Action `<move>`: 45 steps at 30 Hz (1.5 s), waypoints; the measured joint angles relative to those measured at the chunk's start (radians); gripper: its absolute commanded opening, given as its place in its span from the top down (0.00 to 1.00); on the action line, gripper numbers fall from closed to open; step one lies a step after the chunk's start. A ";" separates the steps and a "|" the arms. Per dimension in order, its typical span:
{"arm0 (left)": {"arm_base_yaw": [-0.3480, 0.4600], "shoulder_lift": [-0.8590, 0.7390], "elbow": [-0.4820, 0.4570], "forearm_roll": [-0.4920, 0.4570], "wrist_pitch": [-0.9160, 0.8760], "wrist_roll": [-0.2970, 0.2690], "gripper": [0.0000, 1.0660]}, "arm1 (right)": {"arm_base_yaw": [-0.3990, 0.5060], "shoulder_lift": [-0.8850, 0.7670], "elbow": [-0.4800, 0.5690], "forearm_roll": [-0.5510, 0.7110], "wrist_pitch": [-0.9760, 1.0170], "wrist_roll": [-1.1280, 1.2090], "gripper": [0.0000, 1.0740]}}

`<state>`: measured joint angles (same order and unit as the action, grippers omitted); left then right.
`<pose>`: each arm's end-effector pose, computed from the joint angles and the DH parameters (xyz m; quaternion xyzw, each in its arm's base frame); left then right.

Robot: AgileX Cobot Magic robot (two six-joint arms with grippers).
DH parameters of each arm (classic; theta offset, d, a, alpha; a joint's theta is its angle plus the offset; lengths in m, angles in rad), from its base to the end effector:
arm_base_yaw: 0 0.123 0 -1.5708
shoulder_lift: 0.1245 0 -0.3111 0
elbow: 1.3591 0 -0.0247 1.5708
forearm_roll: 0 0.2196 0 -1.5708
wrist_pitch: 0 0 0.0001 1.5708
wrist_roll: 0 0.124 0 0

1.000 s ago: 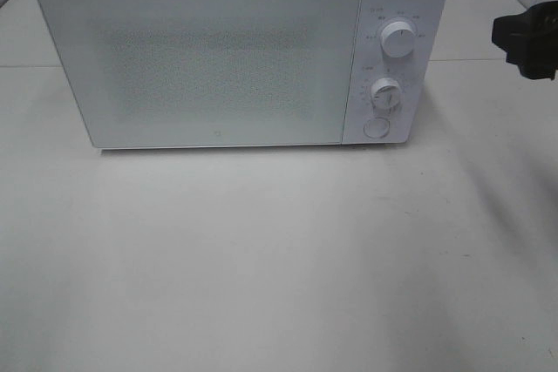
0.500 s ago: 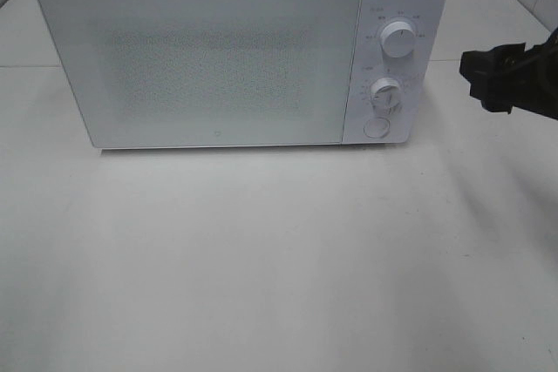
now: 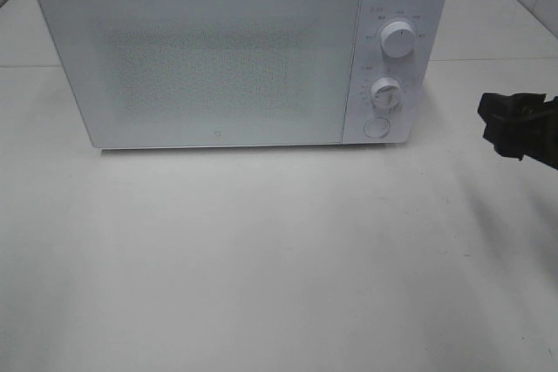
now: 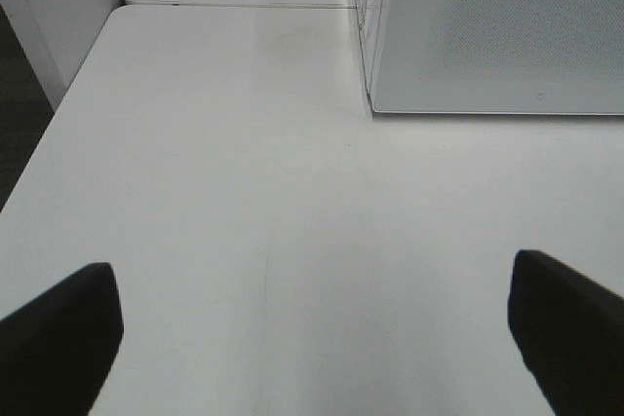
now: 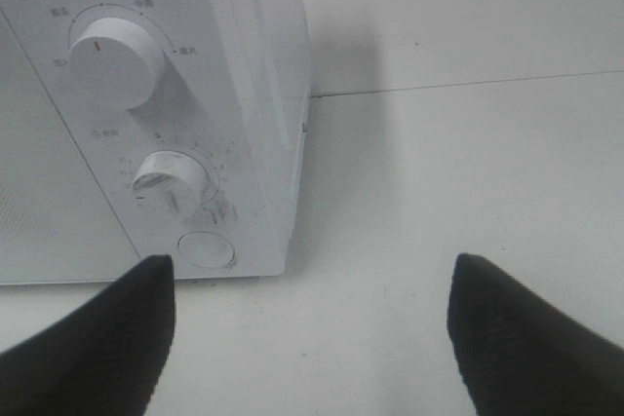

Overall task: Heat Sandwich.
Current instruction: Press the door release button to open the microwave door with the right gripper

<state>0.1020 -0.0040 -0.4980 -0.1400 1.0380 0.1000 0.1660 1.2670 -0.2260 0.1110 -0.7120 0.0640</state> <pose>-0.0272 -0.0178 0.2499 0.0011 0.8447 -0.0160 0.5351 0.2103 0.0261 0.2342 0.0153 0.7878 0.0680 0.6119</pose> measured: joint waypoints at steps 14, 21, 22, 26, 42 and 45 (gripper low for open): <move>0.000 0.000 0.000 0.000 0.000 0.000 0.03 | 0.310 0.175 0.031 0.336 -0.243 -0.186 0.29; 0.000 0.000 0.000 0.000 0.000 0.000 0.03 | 0.438 0.279 0.030 0.474 -0.356 -0.193 0.29; 0.000 0.000 0.000 0.000 0.000 0.000 0.03 | 0.460 0.296 0.030 0.499 -0.371 -0.193 0.29; 0.000 0.000 0.000 0.000 0.000 0.000 0.03 | 0.536 0.352 0.024 0.583 -0.408 -0.199 0.29; 0.000 0.000 0.000 0.000 0.000 0.000 0.03 | 0.636 0.450 -0.037 0.732 -0.436 -0.275 0.29; 0.000 0.000 0.000 0.000 0.000 0.000 0.03 | 0.636 0.450 -0.037 0.755 -0.439 -0.246 0.29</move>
<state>0.1020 -0.0040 -0.4980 -0.1400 1.0380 0.1000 0.8020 1.7170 -0.2630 0.8660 -1.1510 -0.1820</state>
